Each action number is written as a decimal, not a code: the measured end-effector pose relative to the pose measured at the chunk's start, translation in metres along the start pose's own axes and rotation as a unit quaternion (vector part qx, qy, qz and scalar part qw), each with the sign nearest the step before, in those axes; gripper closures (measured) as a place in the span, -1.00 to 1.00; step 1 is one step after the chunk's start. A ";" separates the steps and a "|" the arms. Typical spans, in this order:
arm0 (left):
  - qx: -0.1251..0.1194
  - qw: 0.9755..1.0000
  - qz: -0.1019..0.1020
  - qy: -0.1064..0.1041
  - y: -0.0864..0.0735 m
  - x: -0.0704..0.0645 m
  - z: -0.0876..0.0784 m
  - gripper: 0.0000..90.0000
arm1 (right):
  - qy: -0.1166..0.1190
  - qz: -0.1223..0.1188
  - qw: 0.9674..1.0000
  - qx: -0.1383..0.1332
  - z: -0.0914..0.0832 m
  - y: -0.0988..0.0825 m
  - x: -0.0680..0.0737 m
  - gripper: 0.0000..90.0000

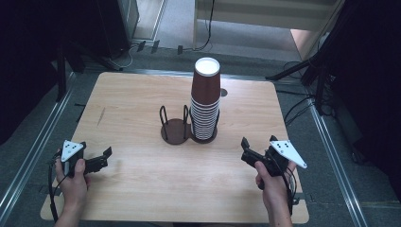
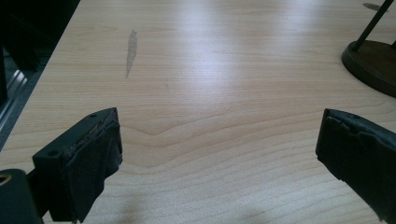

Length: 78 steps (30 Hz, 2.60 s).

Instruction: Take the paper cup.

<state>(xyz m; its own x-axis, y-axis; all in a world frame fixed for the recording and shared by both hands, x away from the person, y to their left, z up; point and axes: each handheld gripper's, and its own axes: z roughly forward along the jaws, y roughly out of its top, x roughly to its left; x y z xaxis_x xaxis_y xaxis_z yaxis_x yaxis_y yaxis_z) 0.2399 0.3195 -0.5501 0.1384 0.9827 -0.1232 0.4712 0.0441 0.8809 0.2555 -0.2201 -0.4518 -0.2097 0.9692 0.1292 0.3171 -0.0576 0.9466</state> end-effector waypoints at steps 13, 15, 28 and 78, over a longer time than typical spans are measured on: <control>0.006 1.000 0.005 -0.003 0.001 0.000 0.001 -0.98 | 0.015 -0.021 1.000 -0.001 0.012 0.013 0.023 -0.95; 0.006 1.000 0.005 -0.003 0.001 0.000 0.001 -0.98 | 0.018 -0.021 1.000 -0.003 0.014 0.016 0.027 -0.96; 0.006 1.000 0.006 -0.007 0.001 0.000 0.001 -0.98 | 0.034 -0.036 0.999 -0.007 0.027 0.032 0.048 -0.96; -0.001 1.000 0.001 -0.014 0.000 0.001 0.001 -0.97 | 0.094 -0.062 0.993 -0.021 0.070 0.075 0.117 -0.95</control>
<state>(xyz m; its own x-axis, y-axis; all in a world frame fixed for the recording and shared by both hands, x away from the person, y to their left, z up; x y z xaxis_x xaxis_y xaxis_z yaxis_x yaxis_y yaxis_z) 0.2412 0.3201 -0.5503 0.1627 0.9775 -0.1345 0.4691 0.0433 0.8821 0.3192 -0.0945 -0.3864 -0.4147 0.9080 0.0600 0.2401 0.0456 0.9697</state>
